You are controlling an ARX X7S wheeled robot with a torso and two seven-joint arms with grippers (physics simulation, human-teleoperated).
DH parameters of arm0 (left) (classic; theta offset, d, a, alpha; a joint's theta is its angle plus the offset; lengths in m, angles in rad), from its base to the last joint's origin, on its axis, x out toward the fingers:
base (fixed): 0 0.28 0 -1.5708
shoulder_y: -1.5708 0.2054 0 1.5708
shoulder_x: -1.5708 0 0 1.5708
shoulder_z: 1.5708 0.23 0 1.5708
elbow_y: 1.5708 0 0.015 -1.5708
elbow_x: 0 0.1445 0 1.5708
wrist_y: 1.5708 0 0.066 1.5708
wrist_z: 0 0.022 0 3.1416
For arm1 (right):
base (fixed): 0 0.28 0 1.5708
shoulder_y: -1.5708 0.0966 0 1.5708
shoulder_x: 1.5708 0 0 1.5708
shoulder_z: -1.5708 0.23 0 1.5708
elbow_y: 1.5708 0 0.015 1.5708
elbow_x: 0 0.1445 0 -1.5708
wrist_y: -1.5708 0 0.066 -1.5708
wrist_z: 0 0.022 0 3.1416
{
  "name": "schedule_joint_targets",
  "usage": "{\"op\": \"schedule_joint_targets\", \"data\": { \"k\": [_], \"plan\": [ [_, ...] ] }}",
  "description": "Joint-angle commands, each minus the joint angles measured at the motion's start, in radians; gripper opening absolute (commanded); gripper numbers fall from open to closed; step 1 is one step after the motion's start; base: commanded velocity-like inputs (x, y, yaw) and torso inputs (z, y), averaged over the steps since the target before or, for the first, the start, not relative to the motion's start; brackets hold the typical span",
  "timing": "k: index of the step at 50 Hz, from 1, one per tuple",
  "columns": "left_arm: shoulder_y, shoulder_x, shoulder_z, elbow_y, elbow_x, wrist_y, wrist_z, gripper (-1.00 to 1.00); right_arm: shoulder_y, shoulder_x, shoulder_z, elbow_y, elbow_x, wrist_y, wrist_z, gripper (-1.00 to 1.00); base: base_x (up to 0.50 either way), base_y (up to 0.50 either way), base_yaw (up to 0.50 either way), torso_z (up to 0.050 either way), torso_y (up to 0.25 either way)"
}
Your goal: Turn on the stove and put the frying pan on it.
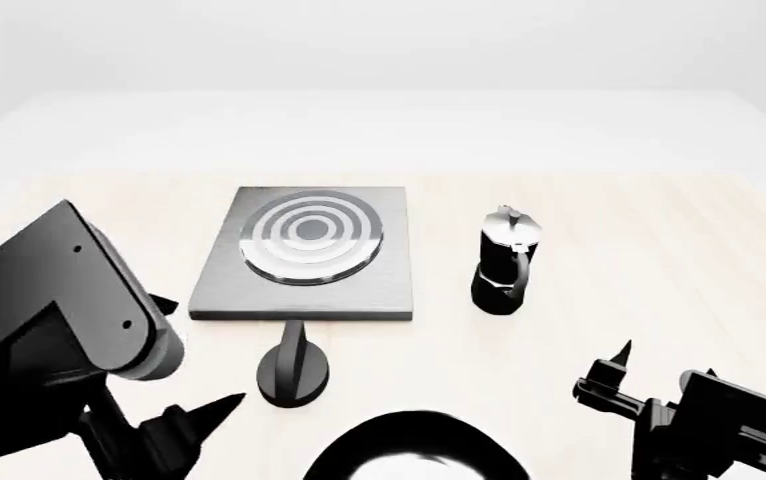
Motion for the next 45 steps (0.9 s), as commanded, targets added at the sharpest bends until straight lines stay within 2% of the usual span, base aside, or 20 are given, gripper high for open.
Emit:
{"op": "schedule_joint_targets", "data": {
  "k": [1, 3, 5, 7, 17, 36, 45],
  "plan": [
    [-0.137, -0.122, 0.149, 0.053, -0.038, -0.055, 0.129, 1.00, 0.002, 0.001, -0.004, 0.007, 0.001, -0.004, 0.002, 1.00, 0.00, 0.00, 0.00, 0.000, 0.000],
    [-0.154, -0.139, 0.154, 0.051, -0.039, -0.055, 0.144, 1.00, 0.002, 0.002, -0.005, 0.008, 0.001, -0.003, 0.003, 1.00, 0.00, 0.00, 0.00, 0.000, 0.000],
    [-0.187, -0.162, 0.228, 0.055, 0.002, -0.068, 0.149, 1.00, 0.001, 0.003, -0.005, 0.005, 0.001, -0.001, 0.005, 1.00, 0.00, 0.00, 0.00, 0.000, 0.000],
    [-0.200, -0.173, 0.233, 0.064, 0.014, -0.058, 0.187, 1.00, -0.001, 0.003, -0.004, 0.004, 0.002, -0.002, 0.005, 1.00, 0.00, 0.00, 0.00, 0.000, 0.000],
    [-0.265, -0.178, 0.330, 0.096, -0.008, -0.044, 0.180, 1.00, 0.006, 0.000, 0.003, 0.012, 0.002, 0.005, 0.026, 1.00, 0.00, 0.00, 0.00, 0.000, 0.000],
    [-0.218, -0.180, 0.384, 0.194, -0.021, 0.023, 0.186, 1.00, 0.012, 0.000, 0.005, 0.017, 0.001, 0.013, 0.051, 1.00, 0.00, 0.00, 0.00, 0.000, 0.000],
    [-0.179, -0.175, 0.365, 0.204, 0.025, 0.039, 0.224, 1.00, 0.016, 0.001, 0.002, 0.026, 0.002, 0.016, 0.054, 1.00, 0.00, 0.00, 0.00, 0.000, 0.000]
  ]
}}
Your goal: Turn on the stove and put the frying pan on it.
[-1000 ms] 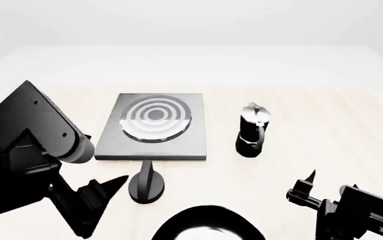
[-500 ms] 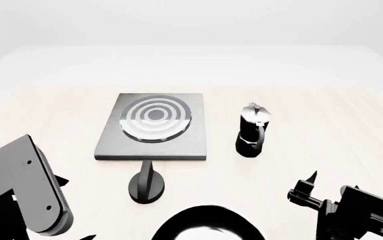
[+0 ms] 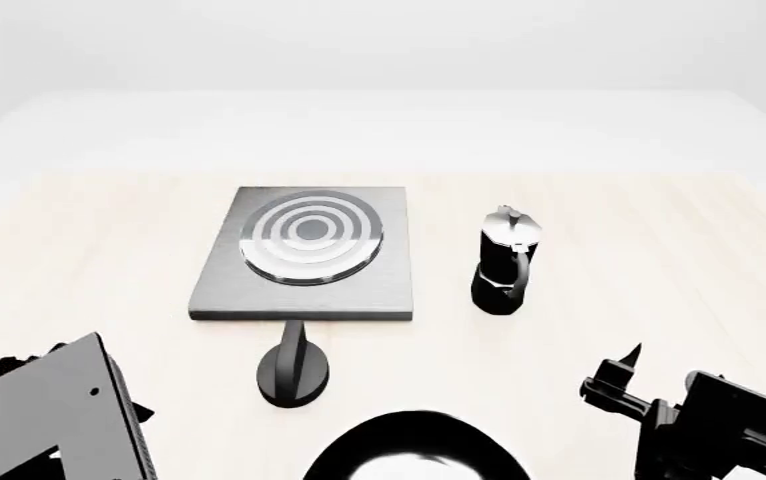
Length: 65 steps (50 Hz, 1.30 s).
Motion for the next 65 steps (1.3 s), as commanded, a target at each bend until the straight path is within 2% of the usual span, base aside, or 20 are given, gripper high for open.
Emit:
{"op": "schedule_joint_targets", "data": {
  "k": [1, 29, 36, 65],
  "plan": [
    [0.039, 0.001, 0.003, 0.032, 0.035, 0.026, 0.032, 1.00, 0.006, 0.001, -0.003, 0.010, 0.000, 0.004, 0.008, 1.00, 0.00, 0.00, 0.00, 0.000, 0.000],
    [0.030, 0.000, 0.011, 0.047, 0.046, 0.019, 0.055, 1.00, 0.005, 0.006, -0.009, 0.010, 0.007, 0.001, 0.012, 1.00, 0.00, 0.00, 0.00, 0.000, 0.000],
    [0.022, -0.005, 0.061, 0.082, -0.020, -0.008, 0.055, 1.00, 0.007, 0.006, -0.013, 0.020, 0.006, -0.008, 0.008, 1.00, 0.00, 0.00, 0.00, 0.000, 0.000],
    [0.027, -0.014, 0.116, 0.068, 0.004, -0.022, 0.068, 1.00, 0.009, 0.012, -0.020, 0.020, 0.013, -0.009, 0.011, 1.00, 0.00, 0.00, 0.00, 0.000, 0.000]
  ]
}}
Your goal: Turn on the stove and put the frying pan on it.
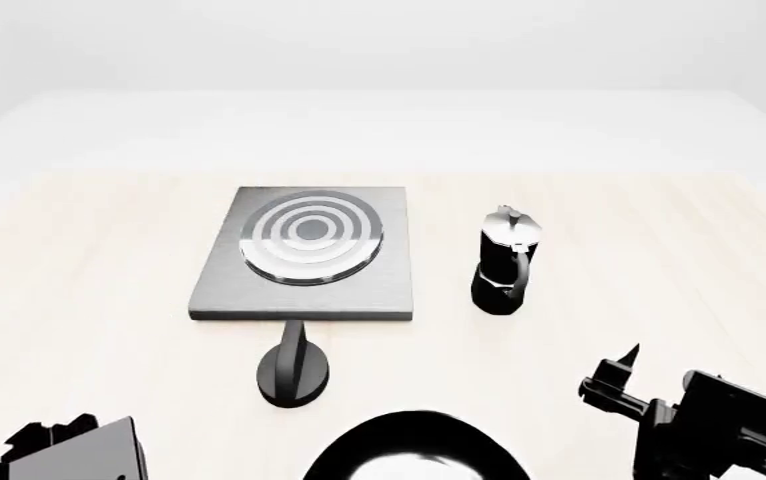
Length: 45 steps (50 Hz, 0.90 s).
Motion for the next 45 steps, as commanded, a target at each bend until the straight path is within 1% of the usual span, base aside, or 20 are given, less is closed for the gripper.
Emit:
{"op": "schedule_joint_targets", "data": {
  "k": [1, 12, 16, 30, 35, 39, 45],
  "plan": [
    [-0.012, 0.000, 0.035, -0.016, 0.002, -0.012, -0.011, 1.00, 0.001, 0.003, -0.002, -0.001, 0.004, 0.001, 0.001, 1.00, 0.00, 0.00, 0.00, 0.000, 0.000],
    [-0.047, -0.011, 0.072, -0.035, -0.009, -0.022, -0.030, 1.00, 0.000, 0.004, -0.005, -0.001, 0.005, 0.000, 0.003, 1.00, 0.00, 0.00, 0.00, 0.000, 0.000],
    [0.001, -0.012, 0.063, -0.031, 0.058, -0.018, 0.005, 1.00, 0.000, 0.005, -0.006, 0.002, 0.004, -0.003, 0.003, 1.00, 0.00, 0.00, 0.00, 0.000, 0.000],
    [0.038, -0.009, 0.066, -0.037, 0.141, -0.010, 0.051, 1.00, 0.001, 0.005, -0.013, 0.006, 0.002, -0.007, 0.006, 1.00, 0.00, 0.00, 0.00, 0.000, 0.000],
    [0.087, 0.000, 0.061, -0.035, 0.217, 0.003, 0.091, 1.00, 0.001, 0.005, -0.016, 0.008, 0.001, -0.009, 0.007, 1.00, 0.00, 0.00, 0.00, 0.000, 0.000],
    [0.102, 0.003, 0.060, -0.044, 0.252, 0.004, 0.111, 1.00, 0.000, 0.007, -0.015, 0.005, 0.003, -0.009, 0.009, 1.00, 0.00, 0.00, 0.00, 0.000, 0.000],
    [0.092, -0.005, 0.072, -0.053, 0.255, -0.005, 0.103, 1.00, 0.001, 0.007, -0.018, 0.007, 0.002, -0.009, 0.010, 1.00, 0.00, 0.00, 0.00, 0.000, 0.000]
  ]
}}
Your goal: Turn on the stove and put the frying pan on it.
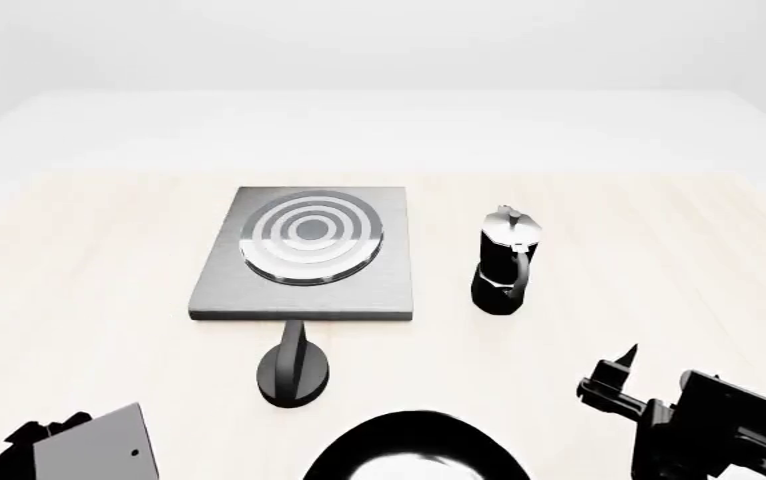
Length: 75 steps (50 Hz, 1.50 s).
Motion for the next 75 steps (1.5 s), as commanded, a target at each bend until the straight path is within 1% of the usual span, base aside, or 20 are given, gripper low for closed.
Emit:
{"op": "schedule_joint_targets", "data": {
  "k": [1, 25, 27, 33, 39, 49, 55, 60, 66, 75],
  "plan": [
    [0.018, -0.004, 0.010, -0.012, 0.055, -0.002, 0.024, 1.00, -0.001, 0.002, -0.004, -0.002, 0.001, 0.001, 0.003, 1.00, 0.00, 0.00, 0.00, 0.000, 0.000],
    [0.037, 0.000, 0.024, -0.028, 0.165, -0.002, 0.100, 1.00, 0.002, 0.007, -0.007, -0.001, 0.008, -0.001, 0.006, 1.00, 0.00, 0.00, 0.00, 0.000, 0.000],
    [0.055, 0.008, 0.022, -0.033, 0.214, 0.000, 0.134, 1.00, 0.002, 0.008, -0.007, 0.001, 0.007, -0.003, 0.006, 1.00, 0.00, 0.00, 0.00, 0.000, 0.000],
    [0.064, 0.015, 0.031, -0.043, 0.257, 0.001, 0.160, 1.00, -0.003, 0.008, -0.010, -0.006, 0.007, -0.002, 0.010, 1.00, 0.00, 0.00, 0.00, 0.000, 0.000],
    [0.053, 0.028, 0.042, -0.048, 0.264, -0.004, 0.159, 1.00, -0.002, 0.008, -0.011, -0.003, 0.007, -0.003, 0.011, 1.00, 0.00, 0.00, 0.00, 0.000, 0.000],
    [0.055, 0.059, 0.069, -0.067, 0.323, -0.008, 0.187, 1.00, -0.004, 0.010, -0.014, -0.006, 0.009, -0.002, 0.014, 1.00, 0.00, 0.00, 0.00, 0.000, 0.000],
    [0.069, 0.074, 0.079, -0.070, 0.406, 0.000, 0.256, 1.00, -0.002, 0.011, -0.015, -0.004, 0.009, -0.002, 0.015, 1.00, 0.00, 0.00, 0.00, 0.000, 0.000],
    [0.064, 0.107, 0.098, -0.093, 0.450, -0.007, 0.292, 1.00, -0.003, 0.012, -0.014, -0.008, 0.013, -0.002, 0.015, 1.00, 0.00, 0.00, 0.00, 0.000, 0.000],
    [0.082, 0.138, 0.128, -0.114, 0.543, 0.014, 0.359, 1.00, 0.000, 0.014, -0.013, -0.003, 0.015, -0.005, 0.014, 1.00, 0.00, 0.00, 0.00, 0.000, 0.000],
    [0.087, 0.171, 0.164, -0.135, 0.618, 0.030, 0.411, 1.00, 0.002, 0.015, -0.017, 0.004, 0.014, -0.010, 0.013, 1.00, 0.00, 0.00, 0.00, 0.000, 0.000]
  ]
}}
